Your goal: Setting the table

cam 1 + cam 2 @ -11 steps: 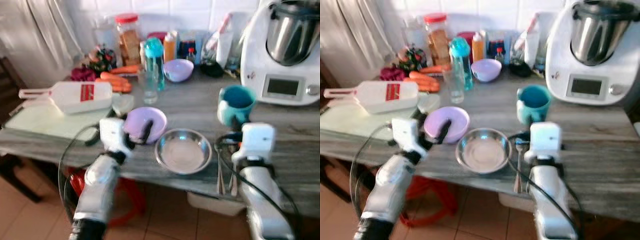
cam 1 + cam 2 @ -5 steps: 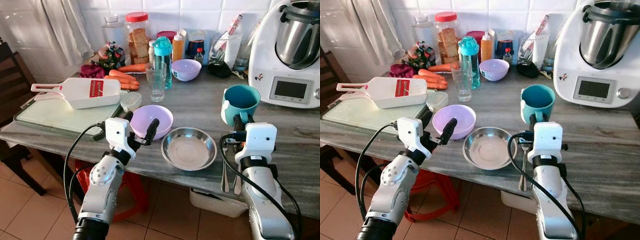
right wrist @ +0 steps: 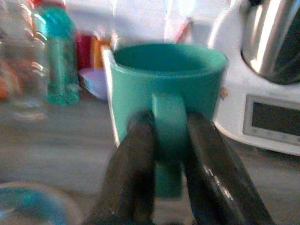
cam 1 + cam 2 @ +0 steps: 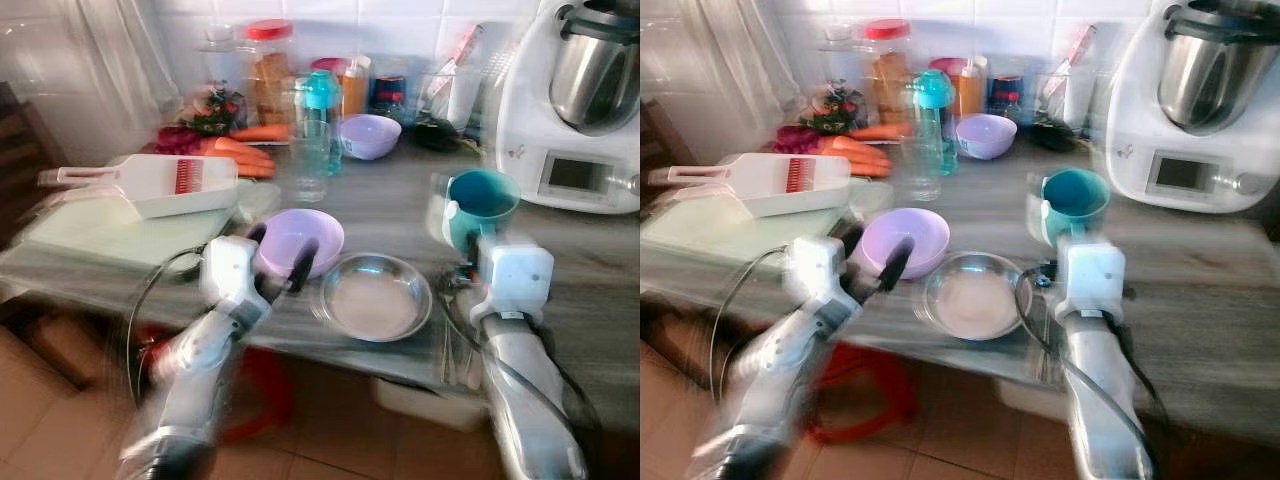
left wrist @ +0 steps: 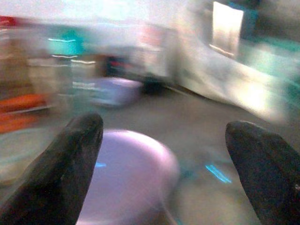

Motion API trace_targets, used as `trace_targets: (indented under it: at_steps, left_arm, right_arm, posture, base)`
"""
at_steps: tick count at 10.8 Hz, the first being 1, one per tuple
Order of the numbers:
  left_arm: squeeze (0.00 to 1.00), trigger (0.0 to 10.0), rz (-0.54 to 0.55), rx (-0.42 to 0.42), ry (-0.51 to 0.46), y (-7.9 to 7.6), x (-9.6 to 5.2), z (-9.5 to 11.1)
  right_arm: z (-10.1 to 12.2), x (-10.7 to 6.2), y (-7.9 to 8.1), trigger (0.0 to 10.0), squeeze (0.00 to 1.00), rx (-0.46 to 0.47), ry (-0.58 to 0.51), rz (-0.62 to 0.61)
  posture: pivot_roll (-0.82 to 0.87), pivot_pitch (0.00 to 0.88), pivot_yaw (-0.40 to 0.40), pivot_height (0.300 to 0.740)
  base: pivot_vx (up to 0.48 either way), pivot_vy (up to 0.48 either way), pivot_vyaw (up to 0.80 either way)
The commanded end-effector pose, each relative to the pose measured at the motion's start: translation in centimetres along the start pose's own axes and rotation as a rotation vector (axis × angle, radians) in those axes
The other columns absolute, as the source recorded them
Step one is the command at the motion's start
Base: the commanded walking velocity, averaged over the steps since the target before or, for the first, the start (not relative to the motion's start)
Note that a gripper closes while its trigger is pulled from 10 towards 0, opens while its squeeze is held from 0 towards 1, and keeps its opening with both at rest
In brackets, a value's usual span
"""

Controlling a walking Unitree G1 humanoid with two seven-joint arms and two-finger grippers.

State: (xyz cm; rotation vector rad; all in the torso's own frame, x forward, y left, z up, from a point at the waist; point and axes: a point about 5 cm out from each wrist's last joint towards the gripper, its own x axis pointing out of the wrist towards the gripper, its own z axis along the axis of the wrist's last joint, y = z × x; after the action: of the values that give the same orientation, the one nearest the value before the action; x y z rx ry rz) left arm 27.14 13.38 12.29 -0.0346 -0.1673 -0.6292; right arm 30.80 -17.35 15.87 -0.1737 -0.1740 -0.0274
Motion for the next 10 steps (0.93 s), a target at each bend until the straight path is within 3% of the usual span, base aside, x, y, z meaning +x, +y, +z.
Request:
trace_targets:
  at_steps: [1, 3, 4, 6, 10]
  left_arm:
    - [0.0, 10.0, -0.015, -0.014, -0.023, 0.4, -0.3, 0.7]
    - [0.0, 10.0, -0.006, -0.019, -0.042, 0.5, 0.2, 1.2]
    - [0.0, 10.0, -0.067, -0.029, -0.021, 0.1, 0.0, 1.2]
    - [0.0, 10.0, -0.166, -0.062, 0.029, -0.7, -0.6, 0.8]
    - [0.0, 10.0, -0.191, -0.076, 0.055, -1.1, -0.9, 0.6]
  right_arm:
    - [0.9, 0.5, -0.5, 10.0, 0.0, 0.01, -0.058, 0.0]
    - [1.9, 0.5, -1.0, 10.0, 0.0, -0.038, -0.107, -0.015]
    - [1.4, 1.0, -1.3, 10.0, 0.0, -0.017, -0.1, -0.006]
    - [0.5, 1.8, -0.7, 10.0, 0.0, 0.025, -0.073, 0.097]
    - [-1.6, 3.3, 0.8, 10.0, 0.0, 0.092, -0.004, 0.218]
  posture:
    - [0.01, 0.0, 0.05, 0.74]
    - [0.0, 0.0, 0.056, 0.74]
    - [0.0, 0.0, 0.062, 0.74]
    - [0.02, 0.014, 0.078, 0.74]
    - [0.04, 0.021, 0.089, 0.74]
  base:
    - [0.0, 0.0, 0.0]
    - [0.0, 0.0, 0.0]
    - [0.0, 0.0, 0.0]
    - [0.0, 0.0, 0.0]
    - [0.0, 0.0, 0.0]
